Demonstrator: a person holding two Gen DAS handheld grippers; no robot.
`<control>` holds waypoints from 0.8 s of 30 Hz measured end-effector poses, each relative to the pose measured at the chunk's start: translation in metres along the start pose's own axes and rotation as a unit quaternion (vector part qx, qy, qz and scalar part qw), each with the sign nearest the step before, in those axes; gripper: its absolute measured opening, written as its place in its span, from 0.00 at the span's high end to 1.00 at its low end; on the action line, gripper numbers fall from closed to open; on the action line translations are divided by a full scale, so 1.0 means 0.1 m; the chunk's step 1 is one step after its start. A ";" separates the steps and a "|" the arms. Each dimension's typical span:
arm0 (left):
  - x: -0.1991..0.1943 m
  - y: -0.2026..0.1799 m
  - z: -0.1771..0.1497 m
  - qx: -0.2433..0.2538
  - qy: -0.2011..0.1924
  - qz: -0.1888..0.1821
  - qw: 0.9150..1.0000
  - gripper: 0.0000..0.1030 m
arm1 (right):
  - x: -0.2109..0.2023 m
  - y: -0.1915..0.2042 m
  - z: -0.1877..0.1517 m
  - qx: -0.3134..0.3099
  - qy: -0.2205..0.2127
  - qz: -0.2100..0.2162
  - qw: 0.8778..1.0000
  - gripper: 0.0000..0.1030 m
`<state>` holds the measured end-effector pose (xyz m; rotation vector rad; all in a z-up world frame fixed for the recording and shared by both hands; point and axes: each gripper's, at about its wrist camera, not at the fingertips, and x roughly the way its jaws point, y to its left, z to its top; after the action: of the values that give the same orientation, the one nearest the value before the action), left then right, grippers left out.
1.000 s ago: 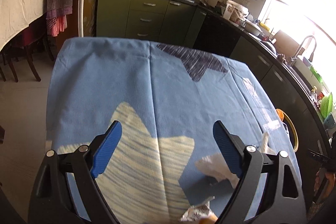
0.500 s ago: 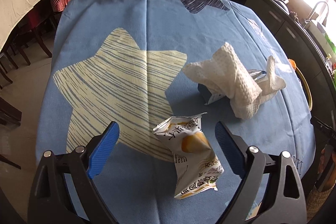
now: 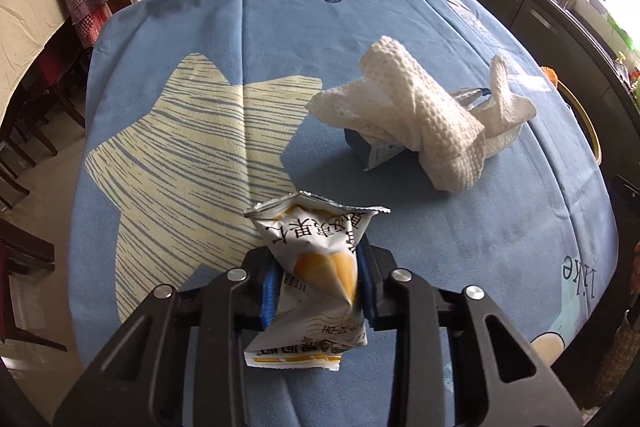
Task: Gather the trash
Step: 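Carry the snack wrapper over the bin and release it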
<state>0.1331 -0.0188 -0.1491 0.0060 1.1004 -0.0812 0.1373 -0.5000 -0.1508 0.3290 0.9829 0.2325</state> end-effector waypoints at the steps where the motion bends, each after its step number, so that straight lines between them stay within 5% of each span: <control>1: -0.03 -0.04 0.00 0.007 -0.003 -0.003 1.000 0.70 | -0.01 0.00 0.00 0.000 -0.001 0.000 1.000 0.11; 7: -0.33 -0.44 0.14 0.070 -0.032 -0.031 0.997 0.70 | -0.16 -0.04 0.00 0.002 -0.021 -0.006 1.000 0.11; 12: -0.53 -1.07 0.41 0.148 -0.049 -0.080 0.985 0.70 | -0.39 -0.24 -0.06 0.023 -0.050 -0.020 0.998 0.11; 21: -0.36 -3.07 1.15 0.295 -0.049 -0.213 0.930 0.69 | -0.80 -0.93 -0.34 0.101 -0.087 -0.066 0.989 0.10; 24: -0.12 -3.69 1.36 0.322 -0.052 -0.221 0.919 0.69 | -0.91 -1.15 -0.47 0.130 -0.090 -0.081 0.984 0.10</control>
<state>0.2234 -0.3921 -0.0632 0.3404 0.9097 -0.8411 0.0539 -0.6299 -0.1477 0.4972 0.8566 -0.0738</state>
